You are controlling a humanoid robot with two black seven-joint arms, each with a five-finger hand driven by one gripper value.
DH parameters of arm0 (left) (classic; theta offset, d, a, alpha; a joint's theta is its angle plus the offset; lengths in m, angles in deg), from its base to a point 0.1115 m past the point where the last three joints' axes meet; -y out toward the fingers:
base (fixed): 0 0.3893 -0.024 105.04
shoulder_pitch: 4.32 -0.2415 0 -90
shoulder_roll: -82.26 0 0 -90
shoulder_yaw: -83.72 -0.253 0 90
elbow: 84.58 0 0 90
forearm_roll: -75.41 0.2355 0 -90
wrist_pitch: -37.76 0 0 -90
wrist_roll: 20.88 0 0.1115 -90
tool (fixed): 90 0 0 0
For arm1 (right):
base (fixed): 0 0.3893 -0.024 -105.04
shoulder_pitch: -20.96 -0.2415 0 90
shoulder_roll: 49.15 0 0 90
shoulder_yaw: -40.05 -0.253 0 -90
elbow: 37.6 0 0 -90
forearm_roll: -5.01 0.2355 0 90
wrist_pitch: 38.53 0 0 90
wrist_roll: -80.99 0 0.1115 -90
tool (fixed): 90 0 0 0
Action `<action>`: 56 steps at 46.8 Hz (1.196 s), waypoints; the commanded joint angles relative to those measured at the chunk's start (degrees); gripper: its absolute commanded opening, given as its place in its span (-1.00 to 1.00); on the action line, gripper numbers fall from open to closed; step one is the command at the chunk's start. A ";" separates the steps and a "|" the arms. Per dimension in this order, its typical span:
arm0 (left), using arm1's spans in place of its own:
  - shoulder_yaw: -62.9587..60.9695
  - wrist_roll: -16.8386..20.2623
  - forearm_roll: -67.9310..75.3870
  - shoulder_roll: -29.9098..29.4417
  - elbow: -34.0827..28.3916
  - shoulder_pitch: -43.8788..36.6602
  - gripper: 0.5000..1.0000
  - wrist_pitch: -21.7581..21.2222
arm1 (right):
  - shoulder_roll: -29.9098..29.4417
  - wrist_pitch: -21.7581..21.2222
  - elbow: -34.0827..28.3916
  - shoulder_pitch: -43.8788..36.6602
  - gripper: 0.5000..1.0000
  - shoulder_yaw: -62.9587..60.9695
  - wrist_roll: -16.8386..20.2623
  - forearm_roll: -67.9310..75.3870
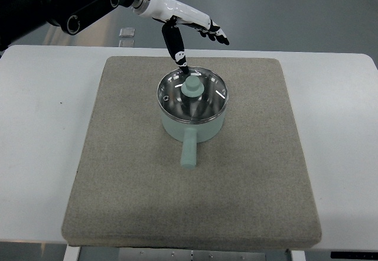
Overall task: Place lid left of pot with left hand
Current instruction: 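Swing the left hand over the pot toward the glass lid knob, then lower the left hand onto the mint-green lid knob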
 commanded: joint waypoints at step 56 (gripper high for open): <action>-2.97 1.63 16.88 2.94 5.90 3.32 0.96 0.01 | 0.00 0.00 0.00 -0.01 0.69 0.03 0.00 0.00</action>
